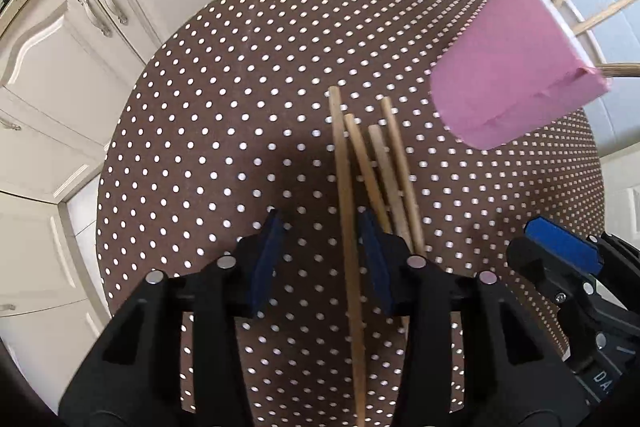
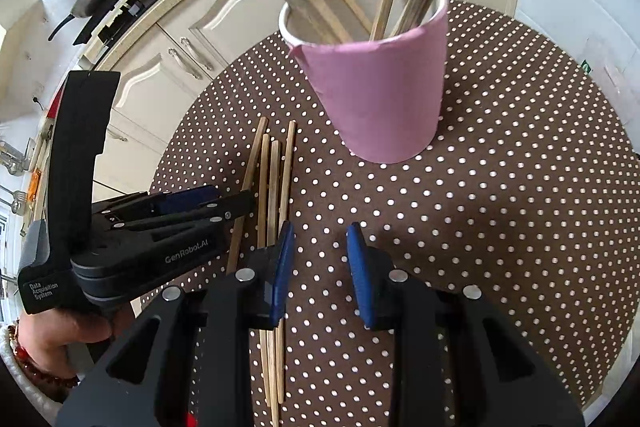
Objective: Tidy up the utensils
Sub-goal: 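Grasp another wooden chopstick from the pile with the right gripper, then lift the chopstick and lower it into the pink cup with the right gripper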
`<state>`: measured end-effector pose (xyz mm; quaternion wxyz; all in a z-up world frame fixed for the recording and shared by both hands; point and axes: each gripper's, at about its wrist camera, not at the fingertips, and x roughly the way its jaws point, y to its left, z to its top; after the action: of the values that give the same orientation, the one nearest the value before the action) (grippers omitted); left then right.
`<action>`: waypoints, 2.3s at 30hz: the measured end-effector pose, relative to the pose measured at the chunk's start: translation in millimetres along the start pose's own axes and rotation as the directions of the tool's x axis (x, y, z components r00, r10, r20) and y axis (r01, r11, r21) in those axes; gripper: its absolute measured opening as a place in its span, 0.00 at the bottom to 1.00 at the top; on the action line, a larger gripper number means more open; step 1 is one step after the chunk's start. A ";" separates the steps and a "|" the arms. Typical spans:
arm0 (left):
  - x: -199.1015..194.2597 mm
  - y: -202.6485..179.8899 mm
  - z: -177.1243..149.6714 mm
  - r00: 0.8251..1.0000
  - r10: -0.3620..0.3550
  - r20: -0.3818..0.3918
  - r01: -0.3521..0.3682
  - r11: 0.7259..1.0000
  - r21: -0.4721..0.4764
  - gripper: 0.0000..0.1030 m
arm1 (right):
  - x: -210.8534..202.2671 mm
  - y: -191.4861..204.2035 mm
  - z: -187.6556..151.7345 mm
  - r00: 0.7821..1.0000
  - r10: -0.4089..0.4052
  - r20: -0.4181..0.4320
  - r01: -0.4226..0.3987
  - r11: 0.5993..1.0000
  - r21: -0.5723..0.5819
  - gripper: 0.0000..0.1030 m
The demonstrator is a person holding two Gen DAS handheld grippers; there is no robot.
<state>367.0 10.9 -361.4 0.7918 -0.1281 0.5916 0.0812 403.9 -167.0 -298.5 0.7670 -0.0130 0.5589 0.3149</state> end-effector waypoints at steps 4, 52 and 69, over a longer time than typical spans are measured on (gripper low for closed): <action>2.7 -4.0 7.0 0.999 0.044 0.007 -0.044 0.998 0.049 0.30 | 14.3 5.1 7.1 1.000 0.004 -0.016 -0.003 1.000 0.004 0.25; -138.4 -6.1 -2.0 0.951 -0.083 0.298 0.116 0.989 -0.096 0.06 | -56.5 45.2 46.5 0.984 0.175 0.015 -0.169 0.965 -0.202 0.05; -211.9 -59.0 5.8 0.881 -0.089 0.465 0.141 0.987 -0.080 0.06 | -115.8 24.2 63.0 0.951 0.299 0.081 -0.268 0.925 -0.269 0.05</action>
<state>328.1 -38.8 -150.6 0.9044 -0.1840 0.3731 0.0949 424.9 -178.4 -166.6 0.7374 -0.0114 0.4624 0.4922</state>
